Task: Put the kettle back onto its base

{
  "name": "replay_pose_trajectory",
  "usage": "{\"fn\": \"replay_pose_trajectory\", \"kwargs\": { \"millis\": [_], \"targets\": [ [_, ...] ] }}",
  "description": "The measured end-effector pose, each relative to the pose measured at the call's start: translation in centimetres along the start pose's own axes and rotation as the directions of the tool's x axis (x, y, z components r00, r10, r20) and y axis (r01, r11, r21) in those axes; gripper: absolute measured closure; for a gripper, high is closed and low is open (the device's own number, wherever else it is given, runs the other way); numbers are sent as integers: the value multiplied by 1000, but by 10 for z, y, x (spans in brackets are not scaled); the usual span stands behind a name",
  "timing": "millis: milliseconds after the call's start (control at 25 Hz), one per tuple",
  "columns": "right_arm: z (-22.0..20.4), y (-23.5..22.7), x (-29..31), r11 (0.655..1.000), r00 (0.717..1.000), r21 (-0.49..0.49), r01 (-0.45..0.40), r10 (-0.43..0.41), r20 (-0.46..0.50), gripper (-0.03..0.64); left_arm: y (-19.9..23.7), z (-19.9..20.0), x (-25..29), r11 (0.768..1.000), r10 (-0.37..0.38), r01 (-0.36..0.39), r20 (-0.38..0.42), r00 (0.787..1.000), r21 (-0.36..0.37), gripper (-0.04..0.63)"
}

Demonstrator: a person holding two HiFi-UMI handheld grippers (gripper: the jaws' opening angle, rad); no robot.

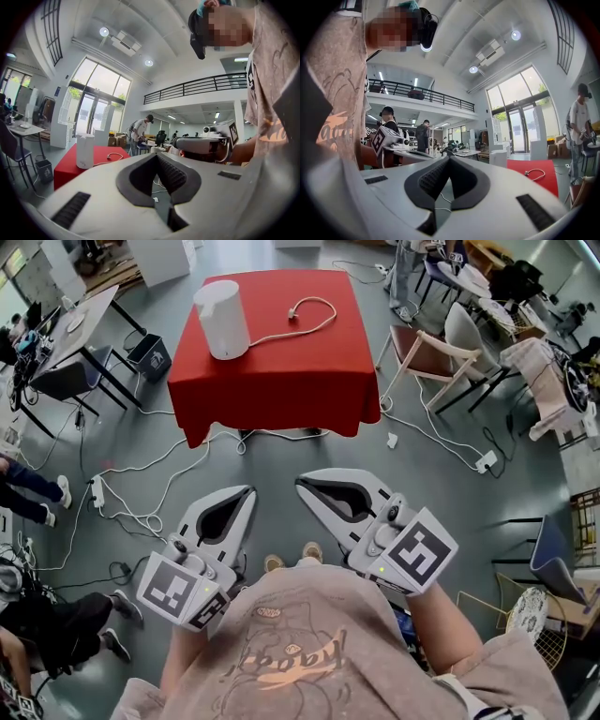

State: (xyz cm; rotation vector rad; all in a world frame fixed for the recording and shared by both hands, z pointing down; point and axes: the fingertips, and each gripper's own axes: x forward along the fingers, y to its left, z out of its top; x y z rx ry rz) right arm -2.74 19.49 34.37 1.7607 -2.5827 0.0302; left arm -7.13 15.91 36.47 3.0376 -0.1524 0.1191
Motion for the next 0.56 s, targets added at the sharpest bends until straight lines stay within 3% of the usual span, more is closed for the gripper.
{"fn": "replay_pose_trajectory", "kwargs": {
  "millis": [560],
  "targets": [
    [6, 6, 3, 999, 999, -16, -39, 39, -11, 612, -5, 2, -2, 1000, -5, 5, -1, 1000, -3, 604]
  ]
}}
